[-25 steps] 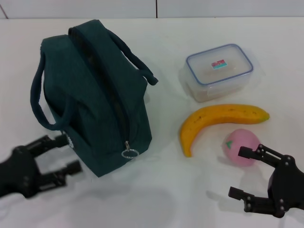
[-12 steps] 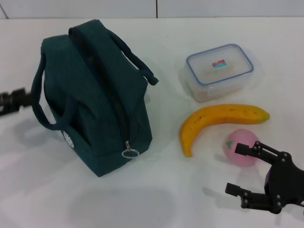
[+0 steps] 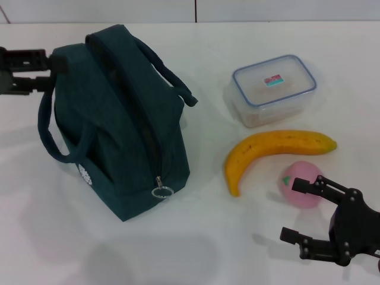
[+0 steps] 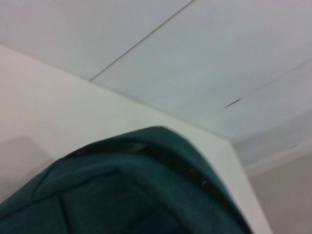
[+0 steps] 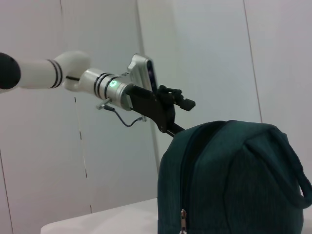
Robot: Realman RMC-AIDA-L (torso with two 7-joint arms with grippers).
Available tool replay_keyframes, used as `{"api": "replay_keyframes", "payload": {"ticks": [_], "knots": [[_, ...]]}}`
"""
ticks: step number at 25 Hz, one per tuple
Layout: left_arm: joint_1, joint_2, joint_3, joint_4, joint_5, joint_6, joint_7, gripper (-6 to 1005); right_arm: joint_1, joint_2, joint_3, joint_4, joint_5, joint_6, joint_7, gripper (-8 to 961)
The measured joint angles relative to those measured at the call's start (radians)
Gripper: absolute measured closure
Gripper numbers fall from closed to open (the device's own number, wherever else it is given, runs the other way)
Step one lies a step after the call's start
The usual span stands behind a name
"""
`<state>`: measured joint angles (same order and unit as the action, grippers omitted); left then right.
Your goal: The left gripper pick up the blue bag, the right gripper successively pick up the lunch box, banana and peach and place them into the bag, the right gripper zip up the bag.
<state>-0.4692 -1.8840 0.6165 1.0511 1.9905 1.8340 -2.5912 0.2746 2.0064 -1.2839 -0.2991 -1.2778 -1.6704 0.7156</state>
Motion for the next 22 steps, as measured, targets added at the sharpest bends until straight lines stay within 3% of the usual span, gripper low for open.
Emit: {"api": "replay_keyframes", "payload": {"ticks": [6,22], "knots": [[-0.053,-0.018,0.001,0.002,0.131,-0.003,-0.020,167,-0.001,0.000,0.000,0.000,0.000,0.000,0.000,72],[-0.087,-0.032,0.010,0.001,0.163,-0.010,-0.088,219,0.000,0.000,0.000,0.000,0.000,0.002,0.001,74]]}}
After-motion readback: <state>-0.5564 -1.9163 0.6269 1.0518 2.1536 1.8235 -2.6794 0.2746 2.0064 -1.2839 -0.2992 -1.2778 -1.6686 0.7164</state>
